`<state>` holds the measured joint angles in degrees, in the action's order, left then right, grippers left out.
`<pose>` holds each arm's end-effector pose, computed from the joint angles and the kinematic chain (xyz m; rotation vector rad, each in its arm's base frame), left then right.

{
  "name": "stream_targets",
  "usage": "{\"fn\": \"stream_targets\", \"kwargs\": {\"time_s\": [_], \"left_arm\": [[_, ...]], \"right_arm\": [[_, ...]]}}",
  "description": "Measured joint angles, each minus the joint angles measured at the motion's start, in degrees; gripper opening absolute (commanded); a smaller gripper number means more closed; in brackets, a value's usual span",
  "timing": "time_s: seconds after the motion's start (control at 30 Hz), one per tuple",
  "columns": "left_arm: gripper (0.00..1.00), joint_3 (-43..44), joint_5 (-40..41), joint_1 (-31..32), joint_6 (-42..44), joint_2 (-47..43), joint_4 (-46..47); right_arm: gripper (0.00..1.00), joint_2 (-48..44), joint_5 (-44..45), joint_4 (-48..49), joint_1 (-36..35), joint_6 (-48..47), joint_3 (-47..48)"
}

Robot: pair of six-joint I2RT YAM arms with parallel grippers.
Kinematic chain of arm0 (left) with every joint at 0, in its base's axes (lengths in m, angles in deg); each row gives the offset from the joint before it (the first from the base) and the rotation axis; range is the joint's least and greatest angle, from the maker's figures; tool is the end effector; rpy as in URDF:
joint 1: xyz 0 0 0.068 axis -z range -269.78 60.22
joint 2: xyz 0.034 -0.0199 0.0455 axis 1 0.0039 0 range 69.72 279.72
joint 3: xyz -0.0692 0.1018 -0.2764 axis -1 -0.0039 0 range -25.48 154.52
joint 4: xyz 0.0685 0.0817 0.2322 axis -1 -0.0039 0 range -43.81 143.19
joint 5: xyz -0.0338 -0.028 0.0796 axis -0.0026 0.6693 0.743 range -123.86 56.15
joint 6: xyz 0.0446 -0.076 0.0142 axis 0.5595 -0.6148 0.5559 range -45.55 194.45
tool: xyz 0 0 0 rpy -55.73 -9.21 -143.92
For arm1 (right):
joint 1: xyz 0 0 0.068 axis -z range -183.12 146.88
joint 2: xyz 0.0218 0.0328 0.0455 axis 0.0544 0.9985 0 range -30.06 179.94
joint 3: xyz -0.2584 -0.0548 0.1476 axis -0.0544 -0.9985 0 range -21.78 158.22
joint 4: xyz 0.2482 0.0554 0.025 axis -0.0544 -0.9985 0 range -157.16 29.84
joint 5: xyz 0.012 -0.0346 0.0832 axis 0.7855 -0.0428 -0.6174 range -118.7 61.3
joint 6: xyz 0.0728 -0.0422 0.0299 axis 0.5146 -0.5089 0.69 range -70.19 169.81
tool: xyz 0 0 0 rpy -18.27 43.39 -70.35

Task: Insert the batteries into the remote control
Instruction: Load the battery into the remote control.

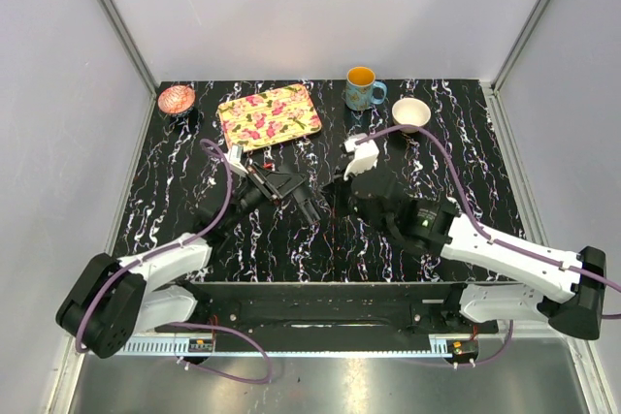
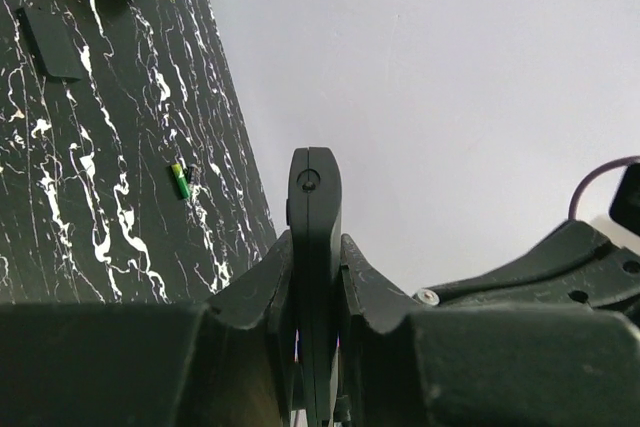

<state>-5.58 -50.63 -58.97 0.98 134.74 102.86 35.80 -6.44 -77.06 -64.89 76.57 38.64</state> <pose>0.2083 -0.1509 0.2658 -0.3707 1.7057 -1.6296 0.1586 0.2319 0.3633 -0.3446 1.9555 0.6435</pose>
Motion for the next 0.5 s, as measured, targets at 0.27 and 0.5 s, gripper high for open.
{"fn": "stream_targets", "kwargs": {"time_s": [0.27,0.5], "left_arm": [[0.00,0.11,0.79,1.25,-3.61,4.17,5.29],[0.00,0.74,0.79,2.19,-6.73,6.62,8.90]], "right_arm": [[0.00,0.20,7.69,5.51,-5.40,-3.08,-1.90],[0.00,0.90,11.17,8.79,-6.56,-4.92,-3.63]]}}
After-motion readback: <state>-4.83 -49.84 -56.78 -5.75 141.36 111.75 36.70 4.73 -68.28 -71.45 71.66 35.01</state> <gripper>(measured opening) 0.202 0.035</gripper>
